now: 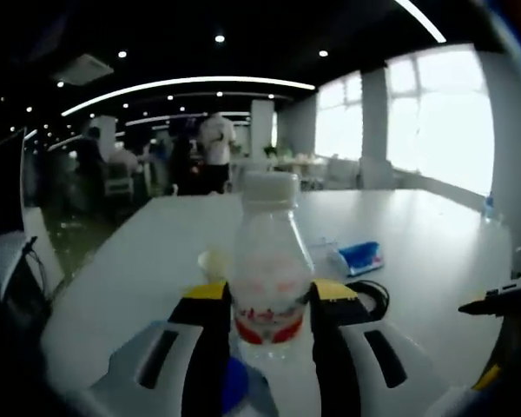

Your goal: Arrange the tabletop items into an orderly group along one side of the table until the central work area is clear of visible clutter.

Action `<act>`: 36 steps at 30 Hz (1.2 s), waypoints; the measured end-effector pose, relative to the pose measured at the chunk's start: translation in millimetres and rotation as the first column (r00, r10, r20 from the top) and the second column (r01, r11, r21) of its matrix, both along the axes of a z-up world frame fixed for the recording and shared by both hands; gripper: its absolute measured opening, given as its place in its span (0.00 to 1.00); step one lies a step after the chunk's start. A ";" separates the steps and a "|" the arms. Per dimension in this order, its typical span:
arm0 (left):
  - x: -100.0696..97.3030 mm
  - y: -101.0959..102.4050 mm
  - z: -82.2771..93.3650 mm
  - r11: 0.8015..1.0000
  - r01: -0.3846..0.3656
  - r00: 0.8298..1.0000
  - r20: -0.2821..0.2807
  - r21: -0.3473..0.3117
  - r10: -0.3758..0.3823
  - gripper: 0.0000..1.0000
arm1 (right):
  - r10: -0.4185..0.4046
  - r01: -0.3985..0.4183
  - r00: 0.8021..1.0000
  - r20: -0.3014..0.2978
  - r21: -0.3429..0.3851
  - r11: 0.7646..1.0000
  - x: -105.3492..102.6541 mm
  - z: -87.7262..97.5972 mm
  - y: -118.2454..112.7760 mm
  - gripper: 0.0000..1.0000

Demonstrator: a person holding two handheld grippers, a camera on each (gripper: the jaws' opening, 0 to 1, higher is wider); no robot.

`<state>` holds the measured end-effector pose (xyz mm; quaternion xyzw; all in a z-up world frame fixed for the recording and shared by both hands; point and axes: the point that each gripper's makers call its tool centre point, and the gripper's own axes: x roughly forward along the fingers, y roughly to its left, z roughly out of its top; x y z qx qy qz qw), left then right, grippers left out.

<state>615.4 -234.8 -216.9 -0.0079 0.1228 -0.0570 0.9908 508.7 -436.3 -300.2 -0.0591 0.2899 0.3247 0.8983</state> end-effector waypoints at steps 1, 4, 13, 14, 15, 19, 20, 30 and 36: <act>1.9 5.4 2.7 1.000 -0.006 1.000 0.003 0.001 0.006 0.33 | 0.000 0.000 1.000 0.000 0.001 1.000 0.2 0.1 0.1 1.00; 7.2 18.6 8.7 1.000 -0.028 0.999 0.018 0.002 0.028 0.33 | 0.002 -0.002 1.000 0.016 0.000 1.000 1.8 2.9 0.4 1.00; 26.3 52.4 14.4 0.996 -0.084 0.996 0.025 0.019 0.083 0.33 | -0.006 0.006 1.000 0.003 -0.012 1.000 2.2 -2.2 -2.3 1.00; 28.3 55.3 15.0 0.996 -0.089 0.996 0.026 0.021 0.088 0.33 | -0.007 0.007 1.000 0.001 -0.011 1.000 2.6 -2.5 -2.8 1.00; 31.6 58.9 16.0 0.995 -0.092 0.995 0.028 0.026 0.091 0.33 | -0.008 0.008 1.000 0.000 -0.012 1.000 2.9 -2.9 -3.2 1.00; 42.3 71.7 18.4 0.993 -0.113 0.993 0.035 0.024 0.112 0.33 | -0.008 0.008 1.000 -0.015 0.011 1.000 2.3 -3.5 -1.3 1.00; 44.9 73.7 18.6 0.993 -0.111 0.993 0.038 0.028 0.110 0.33 | -0.008 0.009 1.000 -0.020 0.022 1.000 2.0 -3.3 -0.1 1.00; 75.1 103.2 3.3 0.991 -0.132 0.991 0.027 0.030 0.131 0.33 | 0.014 -0.014 0.997 -0.071 0.003 1.000 -0.9 -19.0 4.5 1.00; 97.4 120.1 -12.1 0.991 -0.124 0.992 0.015 0.049 0.123 0.33 | 0.008 -0.008 0.994 -0.106 0.003 1.000 -1.3 -25.7 2.9 1.00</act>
